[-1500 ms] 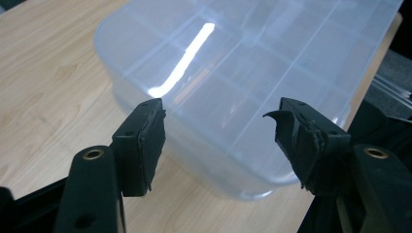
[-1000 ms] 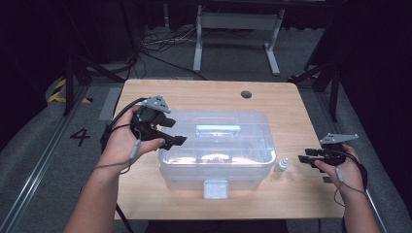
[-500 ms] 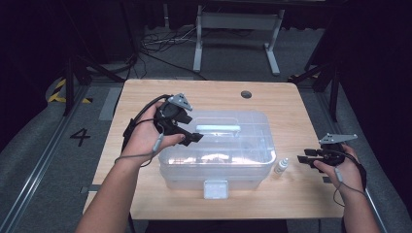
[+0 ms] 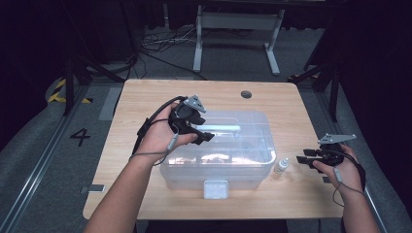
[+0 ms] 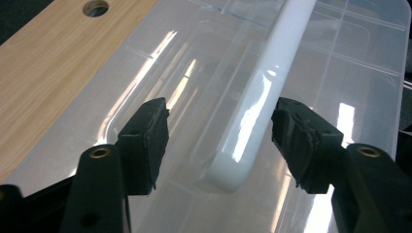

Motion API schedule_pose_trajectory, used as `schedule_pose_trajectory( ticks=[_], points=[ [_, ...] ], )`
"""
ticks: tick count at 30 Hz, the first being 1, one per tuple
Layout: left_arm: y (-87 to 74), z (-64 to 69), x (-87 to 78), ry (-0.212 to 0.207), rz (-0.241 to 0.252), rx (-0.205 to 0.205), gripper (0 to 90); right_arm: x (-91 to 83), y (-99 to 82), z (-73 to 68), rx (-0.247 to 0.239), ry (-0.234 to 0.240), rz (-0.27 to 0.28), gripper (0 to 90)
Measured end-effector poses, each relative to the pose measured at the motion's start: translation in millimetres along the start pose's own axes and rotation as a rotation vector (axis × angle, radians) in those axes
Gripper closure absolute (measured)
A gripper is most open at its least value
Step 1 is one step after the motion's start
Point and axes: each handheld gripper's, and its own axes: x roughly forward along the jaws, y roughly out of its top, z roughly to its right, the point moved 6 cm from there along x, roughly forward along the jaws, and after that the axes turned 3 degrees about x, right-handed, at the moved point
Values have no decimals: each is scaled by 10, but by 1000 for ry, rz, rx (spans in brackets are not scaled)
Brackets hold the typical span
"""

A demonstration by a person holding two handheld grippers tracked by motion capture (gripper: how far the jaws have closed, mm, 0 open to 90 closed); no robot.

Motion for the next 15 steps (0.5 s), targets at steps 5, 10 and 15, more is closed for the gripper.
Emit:
schedule_pose_trajectory(
  ticks=[5, 10, 15],
  points=[
    [1, 27, 74, -26, -33, 42, 573, 15, 1, -8, -5, 3, -1, 519],
    [13, 27, 73, 7, -62, 84, 707, 20, 4, -21, -6, 6, -3, 520],
    [24, 36, 73, 26, -81, 114, 717, 6, 8, -22, -2, 4, -1, 519]
  ],
)
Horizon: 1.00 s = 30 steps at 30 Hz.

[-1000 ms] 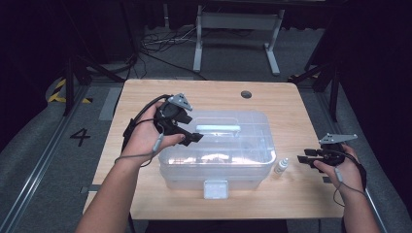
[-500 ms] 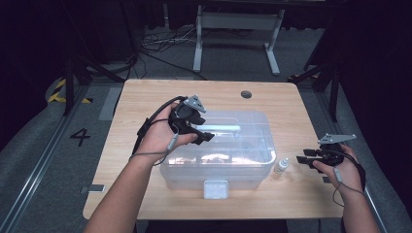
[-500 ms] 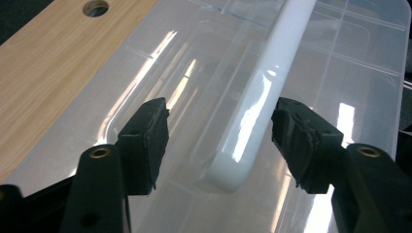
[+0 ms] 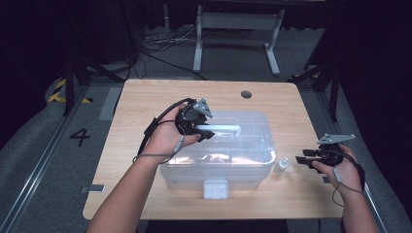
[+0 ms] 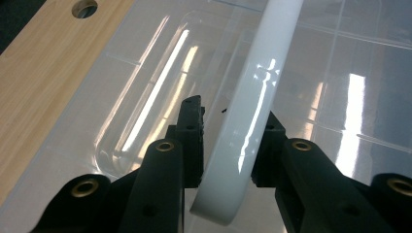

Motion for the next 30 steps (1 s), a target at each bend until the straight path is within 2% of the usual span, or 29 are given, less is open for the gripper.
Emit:
schedule_pose_trajectory(
  ticks=[11, 14, 19, 25, 30],
  points=[
    [20, -32, -18, 4, -2, 3, 726, -39, 20, -11, -6, -1, 13, 520],
    [43, -56, -58, -8, 2, 4, 721, -71, 21, -35, -7, 0, 19, 519],
    [95, -91, -99, 1, 4, 9, 718, -158, 23, -84, -20, -1, 47, 519],
    [149, -184, -132, -1, 6, 7, 720, -268, 29, -151, -22, -1, 68, 519],
    [196, -267, -149, -26, 7, -16, 720, -352, 70, -219, -36, -1, 98, 525]
  ],
)
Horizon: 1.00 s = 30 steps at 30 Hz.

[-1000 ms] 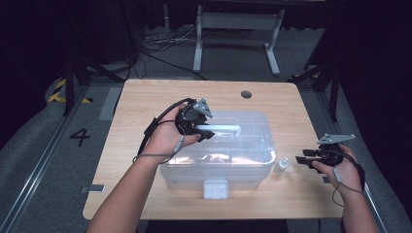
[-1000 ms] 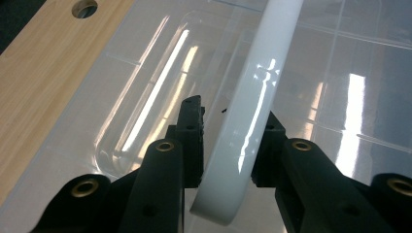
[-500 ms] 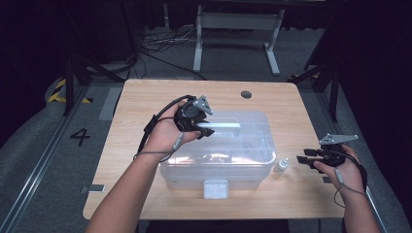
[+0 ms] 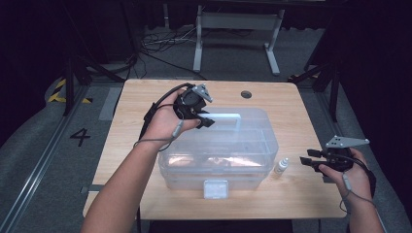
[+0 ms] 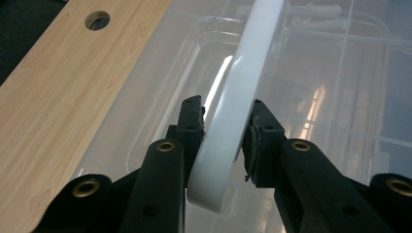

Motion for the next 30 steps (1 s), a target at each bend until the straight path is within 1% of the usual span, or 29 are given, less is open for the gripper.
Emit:
schedule_pose_trajectory(
  ticks=[3, 4, 5, 9, 15, 17, 19, 20, 22, 23, 24, 25, 26, 28, 29, 30],
  points=[
    [26, -46, -11, -10, -6, -7, 719, -61, 40, -45, -1, 0, 26, 555],
    [26, -46, -11, -10, -6, -7, 720, -61, 40, -45, -1, 0, 26, 555],
    [37, -63, -15, -17, -7, -10, 720, -84, 54, -66, -4, 7, 33, 566],
    [74, -122, -26, -20, -10, -15, 719, -165, 117, -159, -26, 16, 57, 604],
    [134, -207, -44, -2, -28, -20, 716, -222, 203, -321, -61, 41, 79, 644],
    [151, -233, -45, -7, -33, -24, 716, -248, 242, -385, -72, 49, 95, 669],
    [161, -260, -51, -22, -45, -30, 715, -274, 282, -444, -85, 65, 116, 699],
    [167, -269, -47, -25, -43, -33, 715, -292, 305, -483, -94, 78, 127, 712],
    [175, -289, -48, -29, -45, -36, 715, -303, 318, -508, -99, 82, 133, 723],
    [182, -306, -50, -37, -49, -41, 715, -315, 336, -545, -111, 91, 141, 745],
    [196, -340, -50, -38, -55, -45, 715, -332, 365, -619, -128, 115, 155, 765],
    [196, -340, -50, -38, -55, -45, 715, -332, 365, -619, -128, 115, 155, 765],
    [202, -352, -49, -40, -57, -48, 715, -336, 377, -663, -133, 132, 161, 778],
    [211, -374, -49, -44, -62, -54, 715, -332, 392, -729, -148, 158, 172, 816],
    [216, -391, -49, -43, -64, -53, 714, -328, 408, -777, -161, 174, 185, 837],
    [221, -401, -45, -48, -60, -58, 714, -326, 422, -813, -172, 180, 194, 867]
  ],
)
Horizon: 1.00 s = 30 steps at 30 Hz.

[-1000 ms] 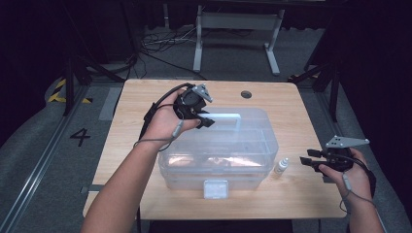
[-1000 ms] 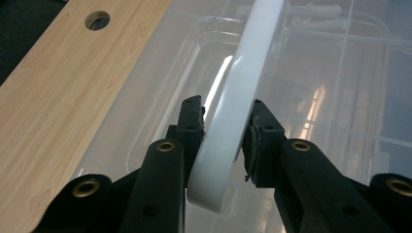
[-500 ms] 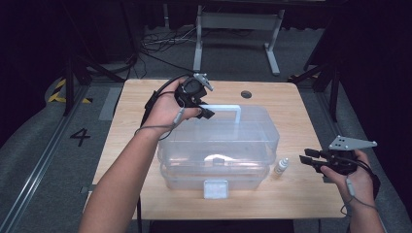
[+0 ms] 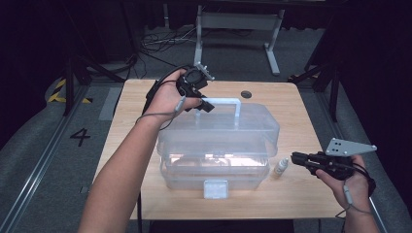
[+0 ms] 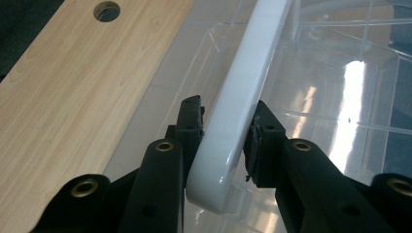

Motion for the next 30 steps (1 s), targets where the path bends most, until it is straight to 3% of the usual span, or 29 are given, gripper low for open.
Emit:
schedule_pose_trajectory(
  ticks=[6, 12, 30],
  points=[
    [23, -60, 3, -10, 0, -11, 712, 110, 107, -181, -31, 52, 53, 900],
    [33, -91, 3, -14, -2, -21, 710, 253, 146, -243, -33, 85, 95, 900],
    [46, -126, 5, -32, -6, -30, 711, 374, 240, -220, -10, 66, 176, 900]
  ],
)
